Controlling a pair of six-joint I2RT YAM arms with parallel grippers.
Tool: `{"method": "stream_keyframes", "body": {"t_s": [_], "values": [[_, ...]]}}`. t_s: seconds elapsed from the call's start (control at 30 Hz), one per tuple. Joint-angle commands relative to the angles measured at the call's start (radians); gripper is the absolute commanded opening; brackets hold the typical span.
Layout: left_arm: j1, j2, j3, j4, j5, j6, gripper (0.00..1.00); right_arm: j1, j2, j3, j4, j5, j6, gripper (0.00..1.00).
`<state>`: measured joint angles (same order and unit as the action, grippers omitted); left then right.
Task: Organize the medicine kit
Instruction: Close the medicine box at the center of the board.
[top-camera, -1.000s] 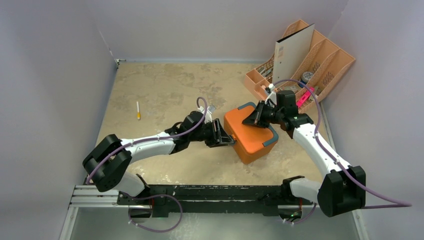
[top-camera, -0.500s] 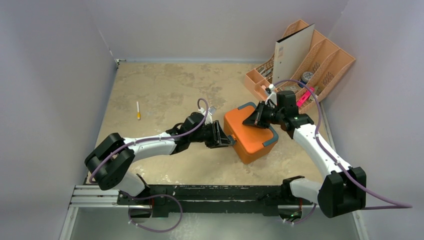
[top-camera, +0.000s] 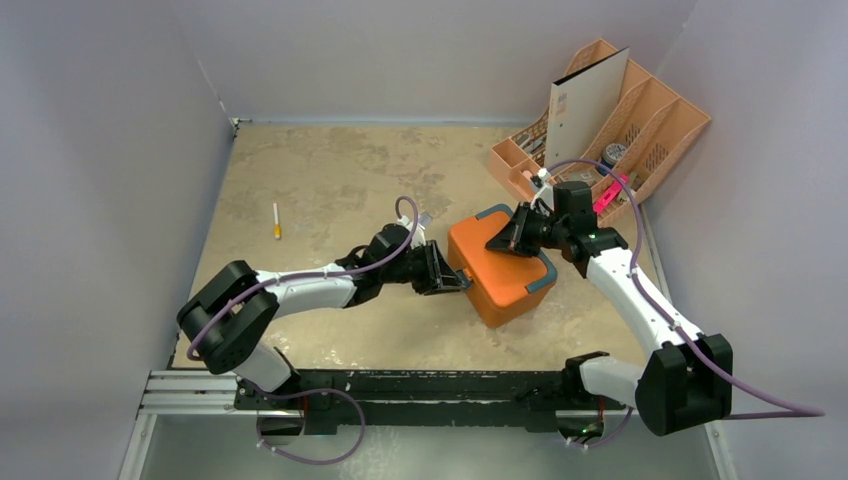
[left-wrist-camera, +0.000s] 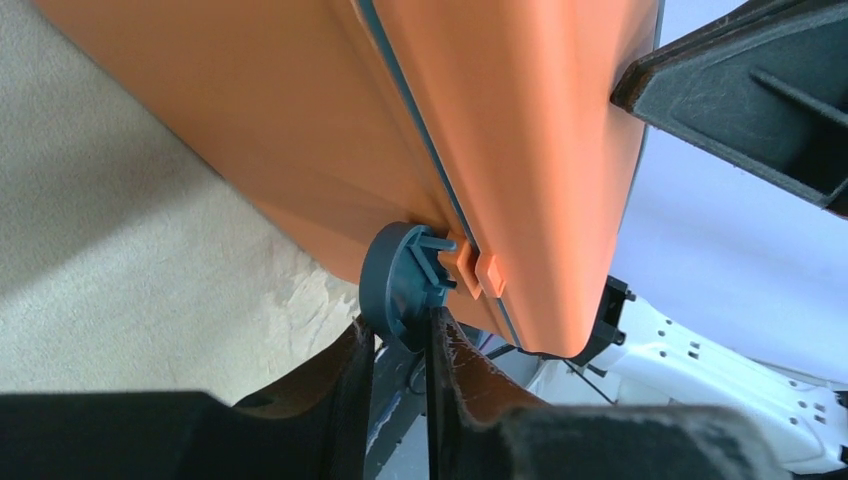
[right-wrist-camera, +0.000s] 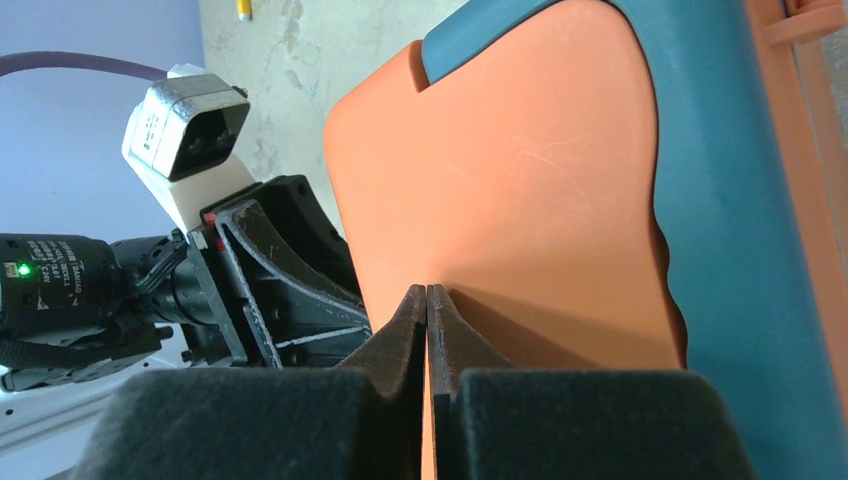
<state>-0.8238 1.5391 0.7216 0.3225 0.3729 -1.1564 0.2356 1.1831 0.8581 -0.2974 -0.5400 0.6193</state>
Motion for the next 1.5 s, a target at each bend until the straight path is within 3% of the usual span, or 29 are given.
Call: {"method": "stream_keyframes", "body": {"t_s": [0.0, 0.27, 0.63, 0.93, 1.47], "values": [[0.01, -0.005, -0.002, 0.081, 0.01, -0.009, 0.16, 0.007, 0.019, -0.024, -0.12, 0.068, -0.048, 0.0], [0.012, -0.061, -0.008, 0.038, 0.008, -0.017, 0.0, 0.009, 0.017, -0.029, -0.117, 0.069, -0.043, 0.0], [0.012, -0.174, -0.033, -0.004, -0.015, -0.046, 0.0, 0.014, 0.04, -0.047, -0.088, 0.063, -0.031, 0.0], [0.007, -0.147, -0.021, 0.056, -0.002, -0.122, 0.13, 0.019, 0.024, -0.058, -0.081, 0.061, -0.025, 0.0], [0.004, -0.091, -0.065, 0.219, -0.026, -0.262, 0.07, 0.021, 0.0, -0.077, -0.065, 0.056, -0.016, 0.0]]}}
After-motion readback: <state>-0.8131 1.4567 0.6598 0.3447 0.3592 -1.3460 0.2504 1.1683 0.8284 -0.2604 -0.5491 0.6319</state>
